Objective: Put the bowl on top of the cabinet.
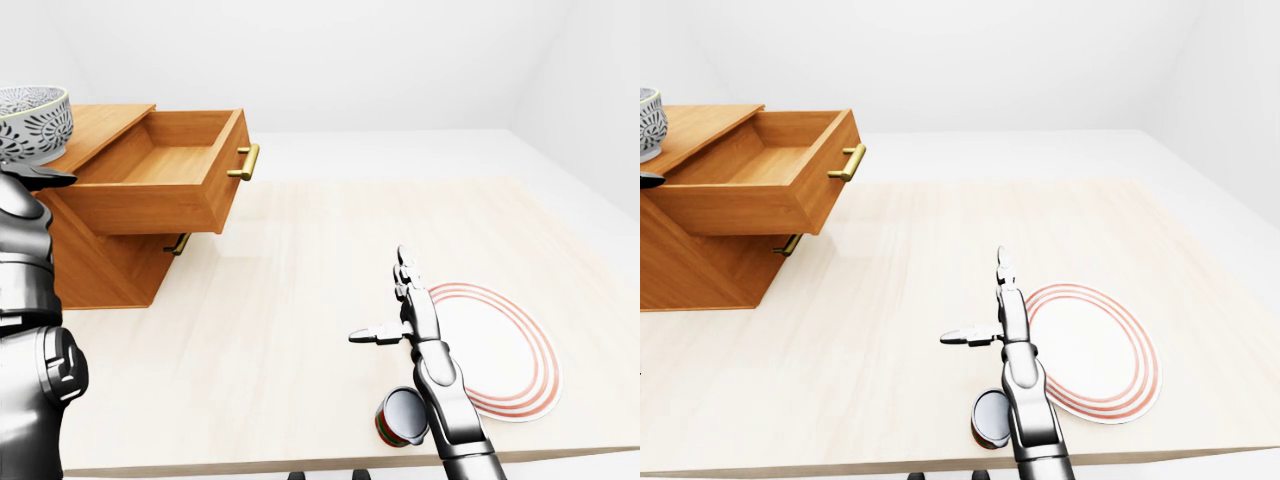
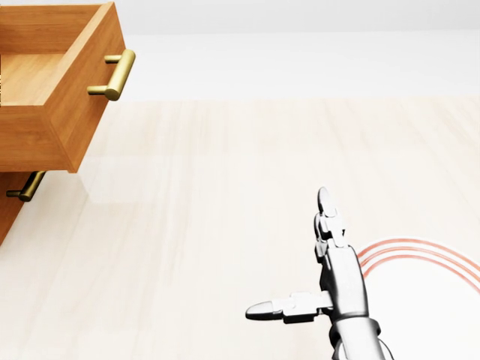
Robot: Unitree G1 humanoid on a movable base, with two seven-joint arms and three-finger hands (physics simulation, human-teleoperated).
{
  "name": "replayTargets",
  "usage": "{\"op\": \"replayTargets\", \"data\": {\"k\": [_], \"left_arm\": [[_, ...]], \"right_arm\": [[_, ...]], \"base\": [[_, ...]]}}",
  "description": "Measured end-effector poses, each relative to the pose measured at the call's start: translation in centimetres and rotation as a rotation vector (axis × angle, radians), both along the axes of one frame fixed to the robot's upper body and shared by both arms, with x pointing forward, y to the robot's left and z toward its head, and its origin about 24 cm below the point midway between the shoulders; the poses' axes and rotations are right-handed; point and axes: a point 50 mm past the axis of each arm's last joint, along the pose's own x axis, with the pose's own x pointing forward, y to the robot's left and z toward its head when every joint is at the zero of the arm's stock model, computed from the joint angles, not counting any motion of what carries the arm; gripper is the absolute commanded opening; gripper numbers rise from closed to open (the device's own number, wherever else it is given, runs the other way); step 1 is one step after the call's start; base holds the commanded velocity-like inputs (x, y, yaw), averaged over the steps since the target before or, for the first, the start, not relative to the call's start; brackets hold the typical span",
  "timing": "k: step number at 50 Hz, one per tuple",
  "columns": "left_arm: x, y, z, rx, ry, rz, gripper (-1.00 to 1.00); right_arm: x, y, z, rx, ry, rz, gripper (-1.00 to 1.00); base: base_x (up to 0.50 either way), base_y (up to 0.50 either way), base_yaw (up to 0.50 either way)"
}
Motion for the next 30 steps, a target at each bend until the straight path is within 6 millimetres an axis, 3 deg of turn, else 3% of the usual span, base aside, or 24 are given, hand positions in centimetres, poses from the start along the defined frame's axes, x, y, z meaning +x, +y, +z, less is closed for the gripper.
{"op": "replayTargets", "data": {"k": [7, 14, 30], "left_arm": [[-0.7, -0.8, 0.6, 0.033, -0.076, -0.006, 1.0], [-3.1, -3.0, 3.5, 0.139, -0.271, -0.079, 1.0], [-13.6, -10.5, 9.5, 0.477, -0.6, -0.343, 1.0]], "right_arm": [[0.0, 0.0, 0.0, -0.001, 0.0, 0.001, 1.0], [-0.1, 0.0, 0.0, -0.001, -0.002, 0.001, 1.0], [-0.3, 0.0, 0.1, -0.001, -0.006, 0.0, 1.0]], "base": [[0.0, 0.0, 0.0], [0.0, 0.0, 0.0], [0.0, 0.0, 0.0]]}}
